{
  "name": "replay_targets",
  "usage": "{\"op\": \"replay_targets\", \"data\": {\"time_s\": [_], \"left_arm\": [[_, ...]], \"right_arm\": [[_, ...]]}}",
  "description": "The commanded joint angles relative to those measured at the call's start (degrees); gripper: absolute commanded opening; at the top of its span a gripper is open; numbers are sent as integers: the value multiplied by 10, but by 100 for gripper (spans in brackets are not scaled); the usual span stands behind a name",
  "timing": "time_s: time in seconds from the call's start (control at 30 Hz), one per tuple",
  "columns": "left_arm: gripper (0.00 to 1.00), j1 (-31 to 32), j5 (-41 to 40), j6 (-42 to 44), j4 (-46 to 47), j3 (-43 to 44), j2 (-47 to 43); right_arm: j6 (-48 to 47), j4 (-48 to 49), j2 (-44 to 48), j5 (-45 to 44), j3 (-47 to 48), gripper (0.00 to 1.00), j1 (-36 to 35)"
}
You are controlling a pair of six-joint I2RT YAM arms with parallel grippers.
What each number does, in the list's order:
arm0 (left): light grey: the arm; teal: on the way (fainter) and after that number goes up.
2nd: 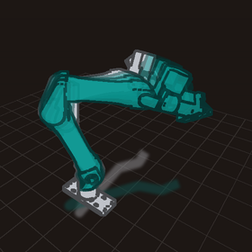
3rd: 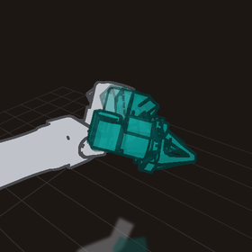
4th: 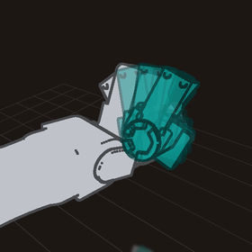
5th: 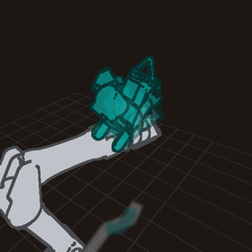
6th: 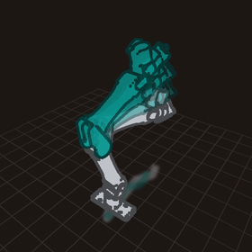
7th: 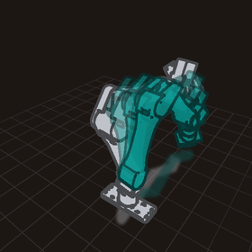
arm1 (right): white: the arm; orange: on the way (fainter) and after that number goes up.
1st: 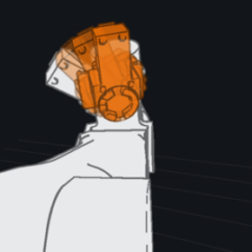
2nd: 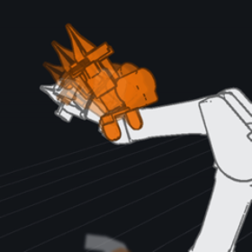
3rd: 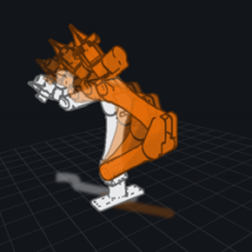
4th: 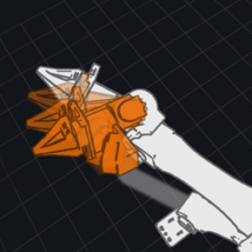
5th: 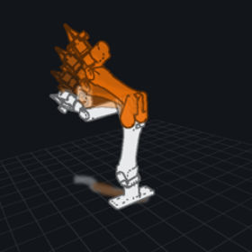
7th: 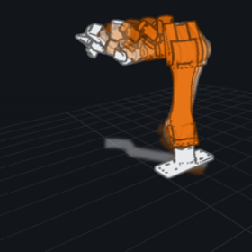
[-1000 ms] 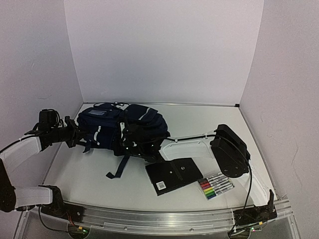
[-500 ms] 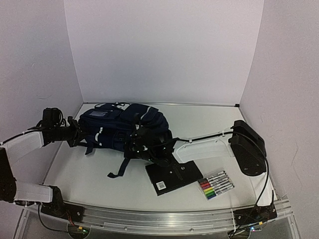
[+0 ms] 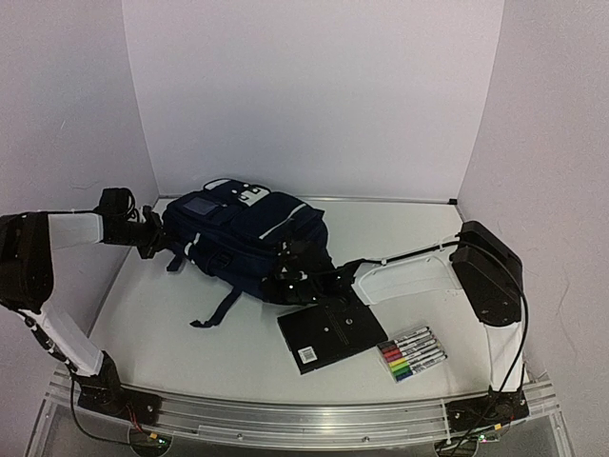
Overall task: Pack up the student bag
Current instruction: Zip the student bag at the center of the board.
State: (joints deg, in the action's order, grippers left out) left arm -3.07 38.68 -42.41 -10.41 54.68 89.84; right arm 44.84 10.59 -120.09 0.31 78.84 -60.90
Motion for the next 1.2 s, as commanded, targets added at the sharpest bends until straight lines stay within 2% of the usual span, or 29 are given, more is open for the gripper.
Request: {"op": "replay_targets", "data": {"time_s": [0.0, 0.07, 0.17, 0.23, 0.37, 0.5, 0.67, 1.0, 1.17], "left_arm": [[3, -17, -24, 60, 116, 98, 49], [22, -17, -28, 65, 94, 106, 55], [60, -13, -50, 46, 73, 68, 35], [73, -7, -87, 16, 60, 29, 10], [84, 45, -112, -50, 97, -70, -45], [86, 120, -154, -115, 127, -136, -95], [82, 175, -181, -188, 178, -194, -127], [65, 246, -200, -236, 245, -192, -61], [60, 273, -206, -249, 259, -176, -24]], "right_arm": [[-7, 6, -3, 66, 7, 0, -3], [-7, 19, -11, 70, 22, 0, -4], [-2, 39, -26, 83, 44, 0, -5], [3, 52, -37, 88, 57, 0, -8], [14, 71, -56, 96, 66, 0, -12], [19, 83, -62, 97, 66, 0, -14], [18, 86, -57, 87, 60, 0, -15], [22, 91, -53, 82, 64, 0, -14], [22, 91, -51, 72, 64, 0, -15]]}}
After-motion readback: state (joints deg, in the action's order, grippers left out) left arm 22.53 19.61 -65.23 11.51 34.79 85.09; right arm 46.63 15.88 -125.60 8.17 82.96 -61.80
